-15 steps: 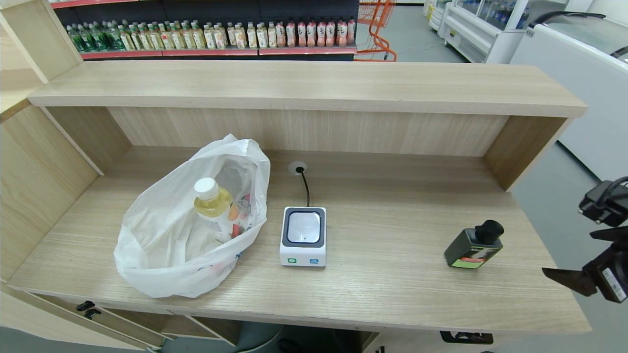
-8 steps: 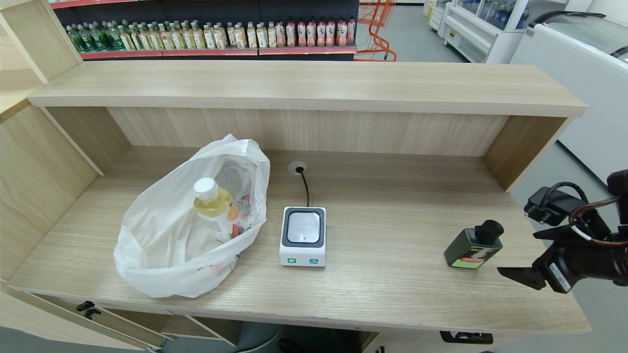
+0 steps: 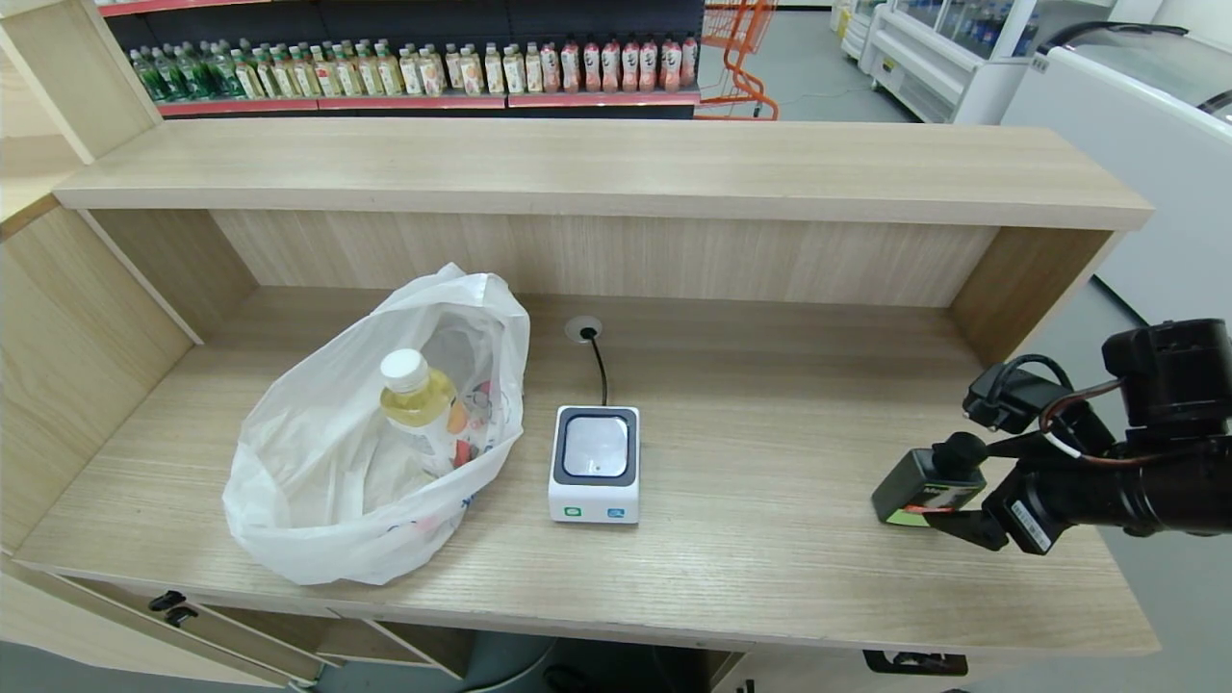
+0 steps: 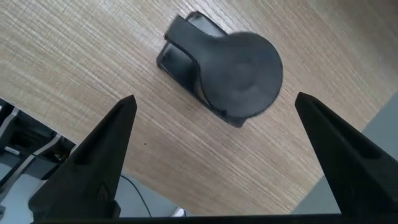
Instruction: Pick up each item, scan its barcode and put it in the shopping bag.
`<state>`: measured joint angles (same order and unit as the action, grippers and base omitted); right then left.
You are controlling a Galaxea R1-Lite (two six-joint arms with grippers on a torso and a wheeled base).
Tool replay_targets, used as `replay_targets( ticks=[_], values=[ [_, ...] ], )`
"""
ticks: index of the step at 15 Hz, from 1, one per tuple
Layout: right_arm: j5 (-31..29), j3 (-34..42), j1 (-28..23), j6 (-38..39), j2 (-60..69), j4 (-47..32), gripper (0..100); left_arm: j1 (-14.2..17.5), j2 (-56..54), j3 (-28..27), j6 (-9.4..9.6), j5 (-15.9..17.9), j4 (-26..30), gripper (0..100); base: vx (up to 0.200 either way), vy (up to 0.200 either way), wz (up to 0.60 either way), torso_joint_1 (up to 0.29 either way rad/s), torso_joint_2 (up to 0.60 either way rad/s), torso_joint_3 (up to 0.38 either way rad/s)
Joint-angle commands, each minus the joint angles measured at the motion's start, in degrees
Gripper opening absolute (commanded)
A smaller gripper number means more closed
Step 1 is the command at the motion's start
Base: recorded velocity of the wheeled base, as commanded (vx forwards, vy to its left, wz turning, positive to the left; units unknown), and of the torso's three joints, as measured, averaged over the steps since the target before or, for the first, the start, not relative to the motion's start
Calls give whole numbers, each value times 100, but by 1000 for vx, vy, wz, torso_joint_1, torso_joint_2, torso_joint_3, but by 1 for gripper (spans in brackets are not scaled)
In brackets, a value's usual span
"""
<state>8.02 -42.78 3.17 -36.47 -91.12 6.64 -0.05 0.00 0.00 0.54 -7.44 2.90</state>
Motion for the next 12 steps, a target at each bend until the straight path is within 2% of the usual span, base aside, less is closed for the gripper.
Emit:
replay_targets(
  ticks=[1, 8, 9, 12],
  values=[
    [15, -47, 43, 0, -169, 12, 100, 5, 9, 0, -1, -3, 0, 100, 0, 0, 0, 0, 0, 0],
    [200, -55, 52, 0, -529, 408, 100, -4, 0, 0, -1, -3, 0, 100, 0, 0, 0, 0, 0, 0],
    [279, -55, 61, 0, -582, 417, 0, -4, 0, 0, -1, -3, 0, 100, 0, 0, 0, 0, 0, 0],
    [296, -20, 131, 9, -687, 584, 0, 5, 0, 0, -1, -3, 0, 100, 0, 0, 0, 0, 0, 0]
  ],
)
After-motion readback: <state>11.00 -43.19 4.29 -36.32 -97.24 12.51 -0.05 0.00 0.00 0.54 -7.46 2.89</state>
